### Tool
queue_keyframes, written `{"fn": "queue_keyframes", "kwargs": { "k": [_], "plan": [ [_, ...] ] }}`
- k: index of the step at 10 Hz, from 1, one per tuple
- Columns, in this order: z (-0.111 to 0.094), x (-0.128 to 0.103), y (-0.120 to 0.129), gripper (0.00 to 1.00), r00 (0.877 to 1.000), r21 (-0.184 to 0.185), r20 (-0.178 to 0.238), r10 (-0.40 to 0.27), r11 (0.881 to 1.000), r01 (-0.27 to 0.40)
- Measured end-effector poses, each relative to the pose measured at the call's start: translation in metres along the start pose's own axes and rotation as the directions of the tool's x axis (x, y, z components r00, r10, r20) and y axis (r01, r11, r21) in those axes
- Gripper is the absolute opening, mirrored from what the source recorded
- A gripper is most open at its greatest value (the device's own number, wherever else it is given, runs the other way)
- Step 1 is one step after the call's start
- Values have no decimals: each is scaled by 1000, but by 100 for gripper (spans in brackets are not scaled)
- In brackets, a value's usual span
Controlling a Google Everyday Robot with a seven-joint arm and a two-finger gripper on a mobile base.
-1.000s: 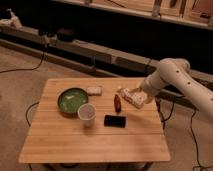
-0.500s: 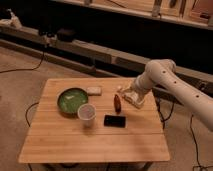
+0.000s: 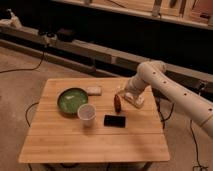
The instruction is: Place the pepper in the ceramic cup
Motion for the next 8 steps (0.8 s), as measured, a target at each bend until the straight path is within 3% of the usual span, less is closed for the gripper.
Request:
{"fn": "queue_keyframes", "kwargs": {
  "k": [5, 8],
  "plan": [
    [41, -5, -9, 65, 998, -7, 42, -43, 999, 44],
    [64, -11, -6, 65, 995, -29, 81, -53, 998, 55]
  ]
}}
